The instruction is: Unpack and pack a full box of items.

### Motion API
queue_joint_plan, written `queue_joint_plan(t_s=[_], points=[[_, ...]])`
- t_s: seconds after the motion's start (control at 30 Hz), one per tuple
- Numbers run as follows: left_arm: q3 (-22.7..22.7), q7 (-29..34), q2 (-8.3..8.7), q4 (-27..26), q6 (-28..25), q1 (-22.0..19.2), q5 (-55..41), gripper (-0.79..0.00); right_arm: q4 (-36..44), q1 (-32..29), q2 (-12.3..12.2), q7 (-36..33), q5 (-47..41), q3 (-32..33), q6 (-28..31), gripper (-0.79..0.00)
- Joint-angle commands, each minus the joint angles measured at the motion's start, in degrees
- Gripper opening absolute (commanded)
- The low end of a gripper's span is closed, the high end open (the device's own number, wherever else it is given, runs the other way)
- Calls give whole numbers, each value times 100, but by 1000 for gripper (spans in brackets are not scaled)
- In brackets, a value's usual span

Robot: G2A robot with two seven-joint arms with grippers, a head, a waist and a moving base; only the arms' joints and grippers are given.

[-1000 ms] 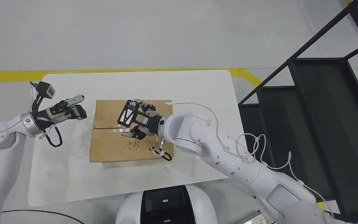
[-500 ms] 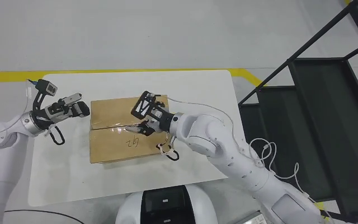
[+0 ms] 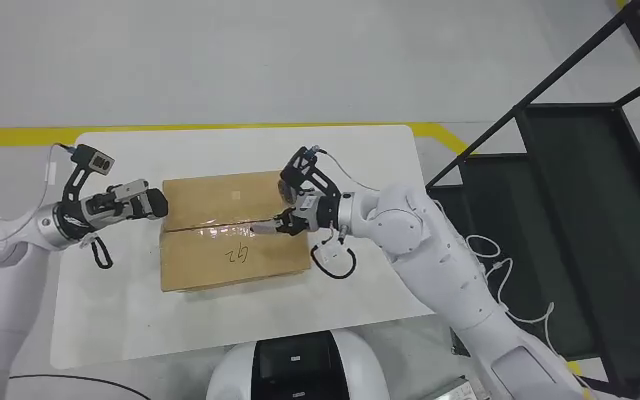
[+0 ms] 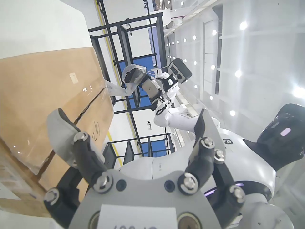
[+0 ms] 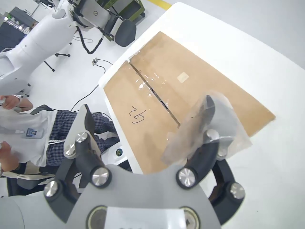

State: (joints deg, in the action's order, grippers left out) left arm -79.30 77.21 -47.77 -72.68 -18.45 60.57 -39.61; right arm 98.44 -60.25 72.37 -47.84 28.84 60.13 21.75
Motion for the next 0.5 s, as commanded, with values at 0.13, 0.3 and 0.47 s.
queue_joint_plan(t_s=[0.13, 0.3, 0.47], points=[[138, -13, -35, 2, 49, -108, 130, 0, 147, -104, -82, 189, 10, 368, 164, 0], [220, -63, -65, 16, 52, -155, 178, 0, 786, -428, -182, 559, 764, 803, 39, 0], [255, -79, -83, 38, 35, -178, 212, 0, 1340, -726, -241, 673, 1483, 907, -119, 0]])
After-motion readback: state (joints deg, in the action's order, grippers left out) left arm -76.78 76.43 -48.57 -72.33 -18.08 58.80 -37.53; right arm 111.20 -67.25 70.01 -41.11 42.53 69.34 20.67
